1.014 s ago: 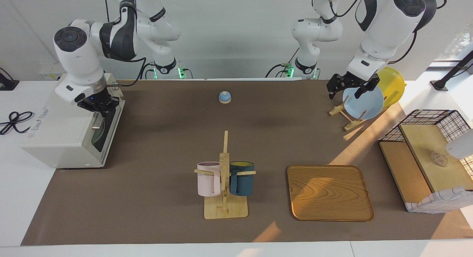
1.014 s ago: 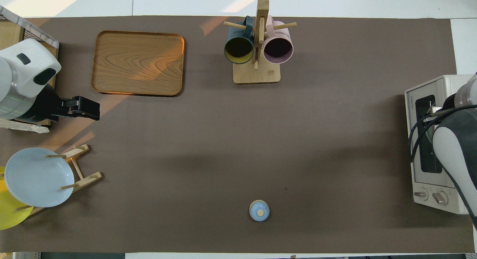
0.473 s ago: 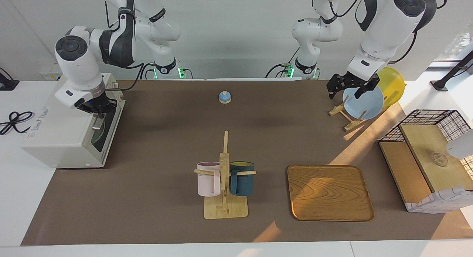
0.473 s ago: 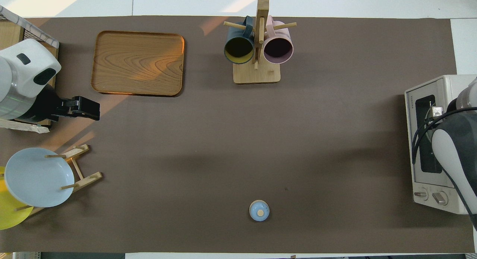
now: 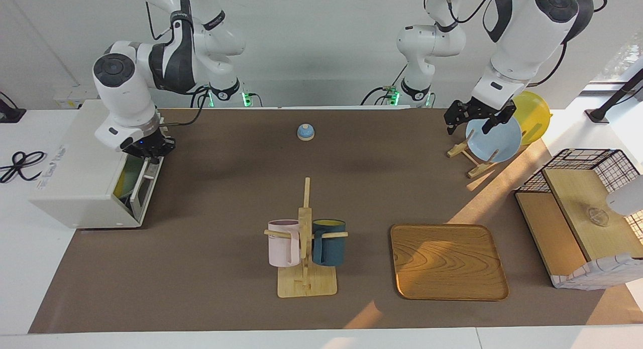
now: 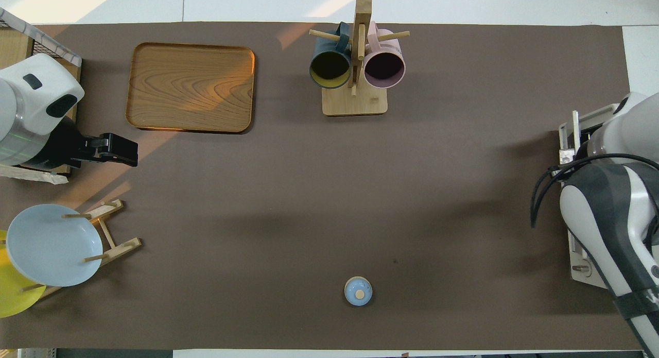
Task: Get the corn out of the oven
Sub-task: 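Reach the right gripper into the open toaster oven toward the corn, then grasp the yellow corn with the right gripper and pull it out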
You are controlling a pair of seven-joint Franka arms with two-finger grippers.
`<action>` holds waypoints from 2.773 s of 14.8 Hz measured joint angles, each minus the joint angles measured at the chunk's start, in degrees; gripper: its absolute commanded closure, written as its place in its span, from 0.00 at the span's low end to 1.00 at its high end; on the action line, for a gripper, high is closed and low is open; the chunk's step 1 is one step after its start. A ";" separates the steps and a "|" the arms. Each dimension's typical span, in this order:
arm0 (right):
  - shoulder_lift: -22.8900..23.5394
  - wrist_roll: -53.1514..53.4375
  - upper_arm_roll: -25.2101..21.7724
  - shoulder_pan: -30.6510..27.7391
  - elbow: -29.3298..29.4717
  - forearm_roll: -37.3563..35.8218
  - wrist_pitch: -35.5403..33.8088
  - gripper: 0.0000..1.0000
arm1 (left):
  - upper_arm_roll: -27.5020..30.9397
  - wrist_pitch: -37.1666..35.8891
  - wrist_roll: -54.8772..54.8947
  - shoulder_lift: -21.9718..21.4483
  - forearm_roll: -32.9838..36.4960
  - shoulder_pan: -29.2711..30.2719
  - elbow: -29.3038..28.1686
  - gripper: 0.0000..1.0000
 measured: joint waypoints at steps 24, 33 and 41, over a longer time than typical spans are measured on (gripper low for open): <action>7.67 14.08 -1.06 8.30 -1.41 5.35 7.01 0.24 | 0.00 0.00 0.00 0.00 0.00 0.01 0.00 0.00; 4.29 2.93 -1.31 0.49 -1.84 0.69 3.65 0.48 | 0.00 0.00 0.00 0.00 0.00 0.01 0.00 0.00; 3.51 1.64 -0.77 0.19 -6.41 -2.93 9.27 1.00 | 0.00 0.00 0.00 0.00 0.00 0.01 0.00 0.00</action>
